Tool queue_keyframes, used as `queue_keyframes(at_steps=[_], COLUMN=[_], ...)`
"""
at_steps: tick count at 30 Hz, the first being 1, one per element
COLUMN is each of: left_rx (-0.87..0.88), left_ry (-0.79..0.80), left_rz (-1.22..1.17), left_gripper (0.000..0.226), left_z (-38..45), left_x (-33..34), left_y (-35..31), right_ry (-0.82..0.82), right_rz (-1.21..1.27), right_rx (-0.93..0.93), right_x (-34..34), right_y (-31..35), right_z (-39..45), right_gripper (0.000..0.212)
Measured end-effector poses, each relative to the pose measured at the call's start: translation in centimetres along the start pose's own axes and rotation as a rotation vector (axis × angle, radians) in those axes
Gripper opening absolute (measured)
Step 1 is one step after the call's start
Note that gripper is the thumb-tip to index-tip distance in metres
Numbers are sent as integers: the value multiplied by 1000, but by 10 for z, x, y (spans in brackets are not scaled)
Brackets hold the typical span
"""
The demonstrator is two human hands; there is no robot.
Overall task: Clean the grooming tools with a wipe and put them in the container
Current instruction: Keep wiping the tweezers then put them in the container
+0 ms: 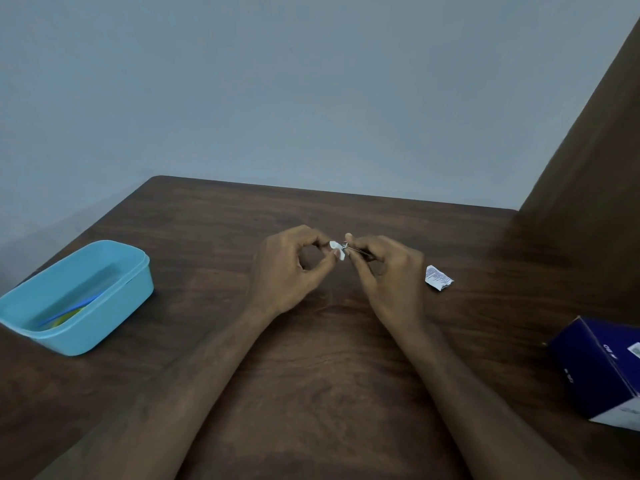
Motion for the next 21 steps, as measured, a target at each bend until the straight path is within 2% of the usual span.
queue_keyframes(at_steps=[6,11,16,21], left_rx=[2,-5,-11,-7], left_ry=[25,12,17,-5], left_rz=[6,-1,22,10], left_gripper=[7,8,14,8], left_z=[0,0,0,-1], left_x=[1,1,2,0], left_y=[2,2,1,3], right_ry=[-37,40,-27,40], right_rz=[16,8,13,27], right_rx=[30,15,45,62], right_x=[-6,4,-3,4], right_y=[0,2,4,8], right_z=[2,-1,1,-2], right_gripper=[2,2,5,4])
Point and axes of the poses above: each hand's wrist, its own z-axis towards the middle knuckle, its own x-axis out of the palm, y = z × x, the point moved 3 cm from there along z, towards the middle knuckle, and after that the axes turned 9 degrees about x, right-handed, at the moved point
